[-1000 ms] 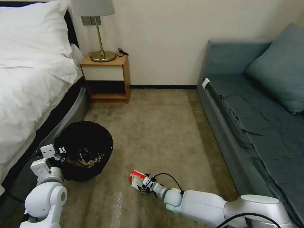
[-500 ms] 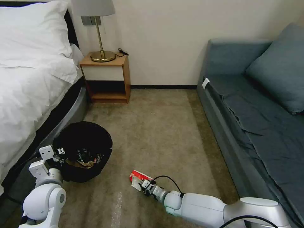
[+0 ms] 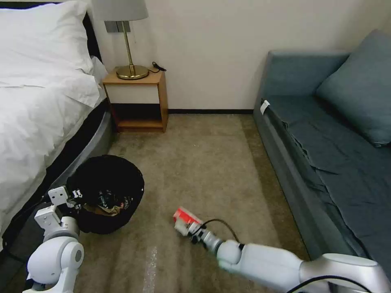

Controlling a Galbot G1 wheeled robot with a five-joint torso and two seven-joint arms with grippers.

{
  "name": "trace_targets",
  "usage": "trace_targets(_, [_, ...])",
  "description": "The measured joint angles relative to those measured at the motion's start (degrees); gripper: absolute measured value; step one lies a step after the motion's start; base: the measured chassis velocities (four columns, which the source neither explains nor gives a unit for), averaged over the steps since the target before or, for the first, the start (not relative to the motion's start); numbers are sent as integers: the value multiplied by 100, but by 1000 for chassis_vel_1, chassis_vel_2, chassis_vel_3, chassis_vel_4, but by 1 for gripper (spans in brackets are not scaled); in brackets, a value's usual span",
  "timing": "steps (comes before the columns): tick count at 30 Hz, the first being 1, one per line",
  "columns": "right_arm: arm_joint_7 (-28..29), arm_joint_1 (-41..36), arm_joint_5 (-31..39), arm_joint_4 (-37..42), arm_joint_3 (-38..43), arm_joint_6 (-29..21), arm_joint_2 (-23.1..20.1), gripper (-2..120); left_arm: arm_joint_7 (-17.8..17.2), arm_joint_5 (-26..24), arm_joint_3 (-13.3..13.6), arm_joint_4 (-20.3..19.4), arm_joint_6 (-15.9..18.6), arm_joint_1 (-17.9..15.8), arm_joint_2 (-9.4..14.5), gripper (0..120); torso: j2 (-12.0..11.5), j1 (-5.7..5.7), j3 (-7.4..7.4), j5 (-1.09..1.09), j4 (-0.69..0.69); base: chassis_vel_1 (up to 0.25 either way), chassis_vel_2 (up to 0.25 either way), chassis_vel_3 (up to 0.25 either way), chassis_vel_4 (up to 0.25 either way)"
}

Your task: Pick up the trash bin, then pick up the garbage on the floor and place it into the trash bin.

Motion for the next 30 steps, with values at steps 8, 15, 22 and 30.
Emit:
trace_targets(8, [467,970,548,1732,1144,-404,-150,0,0,23,123,47,8,-45,-32,5,1,0,0,-3,1,0,0,0,0])
trace_targets(15, [1092,1286,1701,3316,915,-677,587,0,4,32,263,114,32,-121,-100,5,0,0,0,-3,4,0,0,0,0])
trace_targets(22, [1316,1200,1835,3514,-121,-694,877,0,3,31,317,113,50,-181,-159,5,0,0,0,-3,1,0,0,0,0])
trace_targets(30, [1401,904,1486,3058,-661,-667,1172,0,4,32,394,84,66,-217,-268,5,0,0,0,-2,1,0,0,0,0])
